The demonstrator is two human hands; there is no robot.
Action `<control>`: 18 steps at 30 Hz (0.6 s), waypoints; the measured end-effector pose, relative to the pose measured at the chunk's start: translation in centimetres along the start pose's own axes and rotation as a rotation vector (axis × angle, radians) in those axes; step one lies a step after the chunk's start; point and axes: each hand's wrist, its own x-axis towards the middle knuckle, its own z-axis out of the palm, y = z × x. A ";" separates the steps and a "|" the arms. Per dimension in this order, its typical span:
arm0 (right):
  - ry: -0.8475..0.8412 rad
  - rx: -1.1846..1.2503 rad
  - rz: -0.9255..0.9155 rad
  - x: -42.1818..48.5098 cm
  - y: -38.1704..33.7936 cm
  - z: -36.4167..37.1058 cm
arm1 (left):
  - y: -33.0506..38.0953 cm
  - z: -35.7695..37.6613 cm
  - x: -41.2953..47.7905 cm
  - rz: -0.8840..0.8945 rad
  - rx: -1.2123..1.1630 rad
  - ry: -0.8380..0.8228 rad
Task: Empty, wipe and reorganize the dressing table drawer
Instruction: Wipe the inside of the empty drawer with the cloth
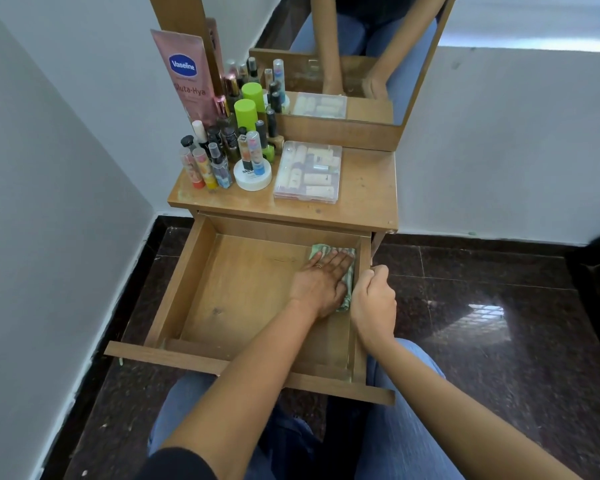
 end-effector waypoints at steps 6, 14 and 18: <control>-0.021 -0.012 -0.004 -0.1 0.0 -0.1 | 0.6 0.2 -0.3 -0.086 -0.025 0.028; -0.038 -0.037 -0.005 -0.2 0.0 -0.3 | 0.2 0.4 -0.6 -0.155 -0.035 0.028; -0.037 -0.028 -0.002 -0.2 0.0 -0.3 | -1.2 0.3 -1.2 -0.224 -0.064 0.024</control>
